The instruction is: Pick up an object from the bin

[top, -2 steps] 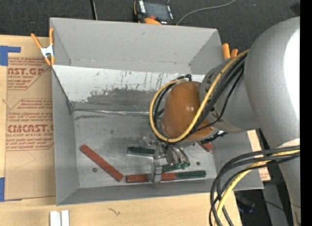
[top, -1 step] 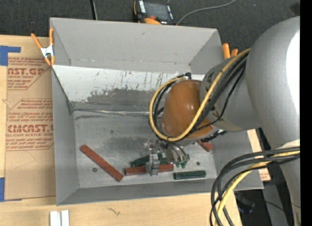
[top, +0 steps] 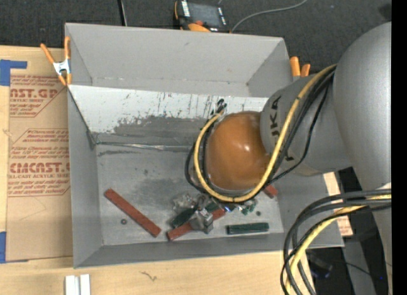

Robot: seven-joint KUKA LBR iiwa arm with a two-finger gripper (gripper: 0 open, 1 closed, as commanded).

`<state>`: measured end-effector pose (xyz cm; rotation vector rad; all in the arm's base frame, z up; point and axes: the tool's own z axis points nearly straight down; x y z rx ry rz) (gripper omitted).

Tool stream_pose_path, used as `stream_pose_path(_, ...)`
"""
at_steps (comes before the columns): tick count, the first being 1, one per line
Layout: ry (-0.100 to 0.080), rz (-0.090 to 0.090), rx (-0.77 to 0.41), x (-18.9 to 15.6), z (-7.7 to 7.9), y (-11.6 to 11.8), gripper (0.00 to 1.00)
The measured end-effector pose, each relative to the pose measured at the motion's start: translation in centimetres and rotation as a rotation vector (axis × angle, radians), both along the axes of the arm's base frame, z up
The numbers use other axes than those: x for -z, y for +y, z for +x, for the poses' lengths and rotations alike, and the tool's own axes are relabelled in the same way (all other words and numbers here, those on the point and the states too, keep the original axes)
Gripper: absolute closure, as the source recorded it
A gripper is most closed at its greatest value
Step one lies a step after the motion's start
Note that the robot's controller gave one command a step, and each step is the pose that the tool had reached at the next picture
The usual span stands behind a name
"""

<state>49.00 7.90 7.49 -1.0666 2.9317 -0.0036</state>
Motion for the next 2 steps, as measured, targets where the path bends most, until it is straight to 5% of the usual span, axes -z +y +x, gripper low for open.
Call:
stream_pose_path(1, 0.019, -0.005, -0.001, -2.3, 0.1, -2.2, 1.00)
stream_pose_path(2, 0.019, -0.010, -0.651, 0.5, 6.2, -1.9, 1.00)
